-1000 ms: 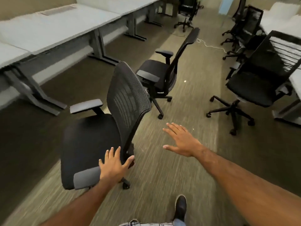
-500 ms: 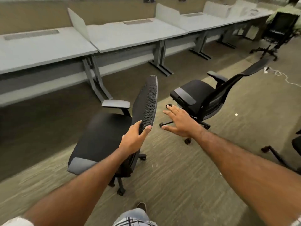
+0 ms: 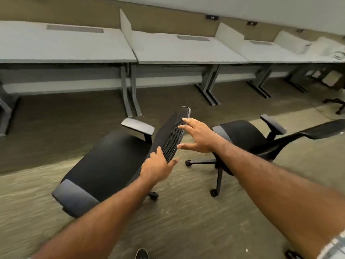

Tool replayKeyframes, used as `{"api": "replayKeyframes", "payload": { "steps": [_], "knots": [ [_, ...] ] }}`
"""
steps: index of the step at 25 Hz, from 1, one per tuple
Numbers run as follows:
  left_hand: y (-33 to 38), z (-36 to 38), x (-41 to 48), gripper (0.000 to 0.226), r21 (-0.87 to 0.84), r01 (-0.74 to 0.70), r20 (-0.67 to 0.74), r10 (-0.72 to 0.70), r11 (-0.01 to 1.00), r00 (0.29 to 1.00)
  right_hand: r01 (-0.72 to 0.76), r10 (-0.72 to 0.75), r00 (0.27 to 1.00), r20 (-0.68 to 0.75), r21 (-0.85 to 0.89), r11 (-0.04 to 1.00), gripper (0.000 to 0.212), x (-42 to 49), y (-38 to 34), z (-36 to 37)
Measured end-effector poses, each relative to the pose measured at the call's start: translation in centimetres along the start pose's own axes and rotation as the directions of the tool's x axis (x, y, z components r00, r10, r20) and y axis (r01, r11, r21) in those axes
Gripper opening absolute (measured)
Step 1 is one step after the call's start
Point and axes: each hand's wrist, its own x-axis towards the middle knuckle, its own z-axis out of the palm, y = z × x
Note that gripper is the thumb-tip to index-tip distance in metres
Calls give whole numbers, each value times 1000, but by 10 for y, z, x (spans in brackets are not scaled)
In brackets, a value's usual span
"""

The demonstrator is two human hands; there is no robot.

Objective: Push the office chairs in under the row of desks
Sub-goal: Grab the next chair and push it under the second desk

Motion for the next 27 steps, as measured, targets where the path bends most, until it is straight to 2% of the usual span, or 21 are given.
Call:
{"api": "replayKeyframes", "payload": {
  "steps": [4,7,9,12,14,19,27],
  "knots": [
    [-12,-7,-13,88,14,-20,-24,21,1000,1000,159,-167,981,97,88,983,99,43,9,6],
    [-28,-11,-30,89,43,9,-51,-7,999,999,267,-263,958,111,-18,964,106,77,24,13],
    [-38,-13,-41,97,101,98,-72,-91,990,993,329,-312,938,152,-105,939,109,91,40,22],
    [-49,-11,-56,115,165,287,-167,-261,943,951,464,-437,875,209,-106,879,99,102,54,40],
    [-53,-13,-60,119,183,391,-227,-348,902,910,527,-503,841,198,-94,845,106,107,48,45],
    [-52,-24,-53,119,165,458,-157,-436,873,886,607,-588,789,177,-84,790,114,123,46,43],
    [-64,-58,-23,114,81,485,-167,-468,871,868,599,-585,800,135,-103,794,104,178,32,31]
  ]
}}
